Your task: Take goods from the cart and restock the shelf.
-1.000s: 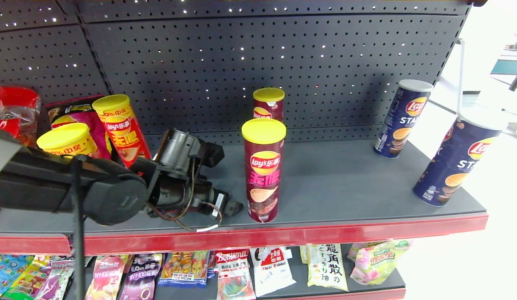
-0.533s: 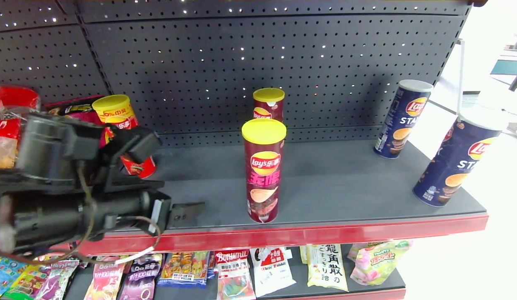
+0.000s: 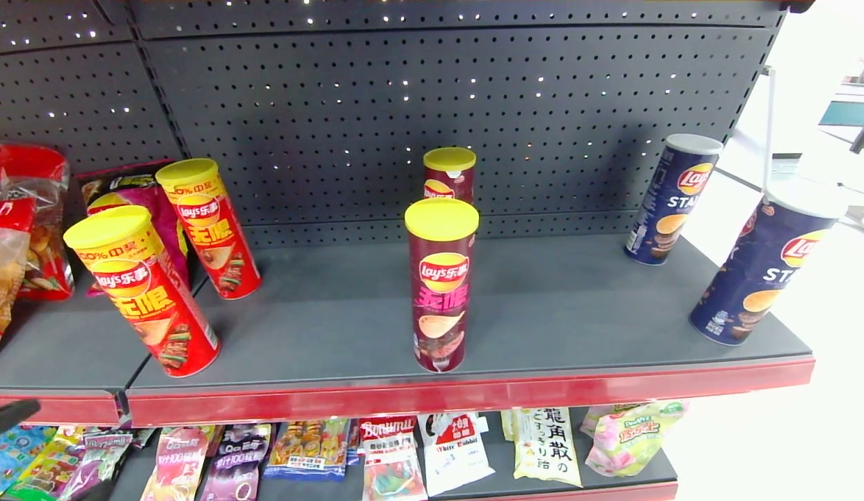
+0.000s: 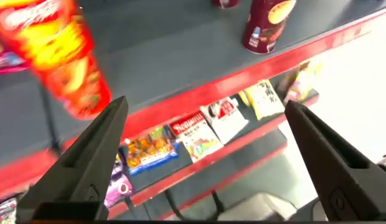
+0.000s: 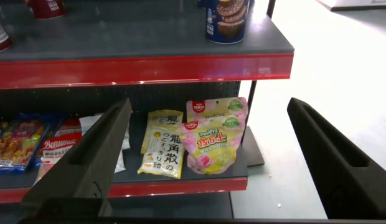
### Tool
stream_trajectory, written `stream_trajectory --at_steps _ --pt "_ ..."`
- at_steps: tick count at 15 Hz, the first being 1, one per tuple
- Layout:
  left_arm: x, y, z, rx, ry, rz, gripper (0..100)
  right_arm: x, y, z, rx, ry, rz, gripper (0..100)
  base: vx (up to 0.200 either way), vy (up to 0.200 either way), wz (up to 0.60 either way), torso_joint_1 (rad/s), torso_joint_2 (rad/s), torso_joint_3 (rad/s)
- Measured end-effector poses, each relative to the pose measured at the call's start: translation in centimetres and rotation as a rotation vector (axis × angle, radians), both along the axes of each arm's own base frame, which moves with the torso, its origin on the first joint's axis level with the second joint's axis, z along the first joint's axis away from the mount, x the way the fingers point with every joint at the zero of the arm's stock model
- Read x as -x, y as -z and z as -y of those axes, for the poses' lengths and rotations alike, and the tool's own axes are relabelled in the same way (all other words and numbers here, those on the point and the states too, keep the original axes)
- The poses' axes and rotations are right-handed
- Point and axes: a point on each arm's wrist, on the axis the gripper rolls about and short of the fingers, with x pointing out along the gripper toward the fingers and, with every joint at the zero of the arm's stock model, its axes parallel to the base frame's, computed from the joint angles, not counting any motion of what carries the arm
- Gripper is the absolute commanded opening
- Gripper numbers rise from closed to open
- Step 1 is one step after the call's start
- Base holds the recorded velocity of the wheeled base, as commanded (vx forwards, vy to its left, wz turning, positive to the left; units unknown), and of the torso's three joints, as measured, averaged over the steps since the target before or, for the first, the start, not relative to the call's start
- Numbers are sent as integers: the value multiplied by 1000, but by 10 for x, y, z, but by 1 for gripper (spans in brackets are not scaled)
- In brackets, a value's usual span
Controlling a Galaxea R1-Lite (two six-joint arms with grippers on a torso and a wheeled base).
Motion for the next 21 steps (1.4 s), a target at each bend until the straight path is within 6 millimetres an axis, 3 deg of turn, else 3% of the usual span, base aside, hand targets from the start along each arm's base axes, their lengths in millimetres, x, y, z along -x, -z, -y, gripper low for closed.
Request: stream_trajectory --at_steps 3,5,11,17,21 --pt "42 39 -23 8 -112 68 100 0 0 0 0 0 0 100 0 0 0 0 0 0" --pt "53 62 -29 -2 -214 82 100 0 0 0 0 0 0 100 0 0 0 0 0 0" --pt "56 94 -20 -22 -539 21 100 0 0 0 -2 -5 0 100 0 0 0 0 0 0" --pt "47 105 -12 12 -368 164 100 0 0 0 4 -7 0 100 0 0 0 0 0 0" --pt "47 109 -13 10 -402 156 100 0 0 0 2 -6 0 100 0 0 0 0 0 0"
